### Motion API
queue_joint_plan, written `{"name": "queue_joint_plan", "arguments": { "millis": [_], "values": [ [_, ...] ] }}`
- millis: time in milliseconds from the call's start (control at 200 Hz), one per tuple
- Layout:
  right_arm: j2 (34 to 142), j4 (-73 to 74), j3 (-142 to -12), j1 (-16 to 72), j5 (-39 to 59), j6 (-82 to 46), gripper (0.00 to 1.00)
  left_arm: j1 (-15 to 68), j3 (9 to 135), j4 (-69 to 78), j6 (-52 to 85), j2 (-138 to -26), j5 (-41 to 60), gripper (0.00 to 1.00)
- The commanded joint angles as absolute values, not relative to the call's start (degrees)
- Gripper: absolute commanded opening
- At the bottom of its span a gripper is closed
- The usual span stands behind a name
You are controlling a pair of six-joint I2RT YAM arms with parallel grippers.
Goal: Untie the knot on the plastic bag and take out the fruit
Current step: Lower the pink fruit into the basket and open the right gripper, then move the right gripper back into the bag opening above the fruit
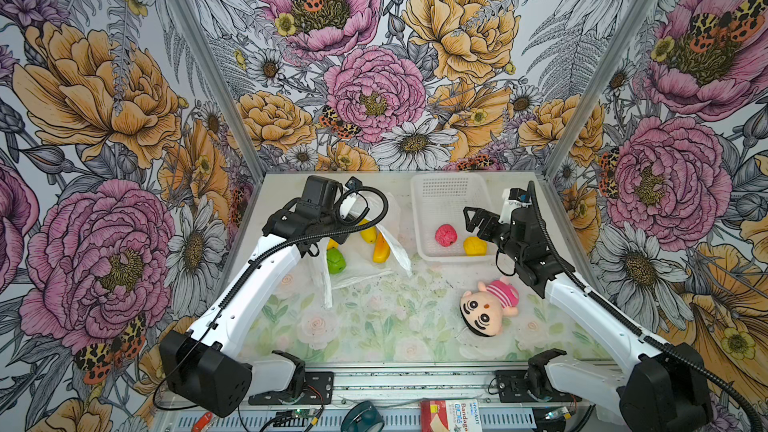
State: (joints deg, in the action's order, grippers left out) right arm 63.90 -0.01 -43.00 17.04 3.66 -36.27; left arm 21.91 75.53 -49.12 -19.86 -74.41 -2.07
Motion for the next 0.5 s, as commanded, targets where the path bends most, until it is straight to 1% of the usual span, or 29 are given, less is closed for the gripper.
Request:
{"name": "queue_joint_plan", "arguments": {
  "millis": [0,75,180,270,390,430,490],
  "values": [
    [59.51,4.38,-40.03,17.15,11.24,-32.64,1.00,22.35,75.29,-48.01,-19.95,-74.09,-2.37,0.00],
    [55.78,7.02,-38.14,19.80,13.49,-30.60,1.00,22.25,75.36,-48.06,-19.95,-74.18,-2.37,0.00],
    [51.03,5.07,-38.53,28.25,9.41,-24.93,0.99,22.29,75.29,-48.03,-19.95,-74.09,-2.46,0.00],
    [49.29,5.23,-39.00,36.60,8.37,-19.97,0.90,22.32,75.25,-48.01,-20.00,-74.18,-2.40,0.00],
    [50.96,5.80,-40.54,48.25,8.27,-13.00,0.73,22.29,75.34,-48.05,-19.88,-74.22,-2.32,0.00],
    [52.26,6.15,-40.93,51.55,8.31,-10.02,0.70,22.31,75.29,-48.03,-19.94,-74.18,-2.24,0.00],
    [54.77,6.41,-41.63,55.36,8.44,-6.23,0.69,22.41,75.25,-48.02,-19.91,-74.20,-2.28,0.00]
  ]
}}
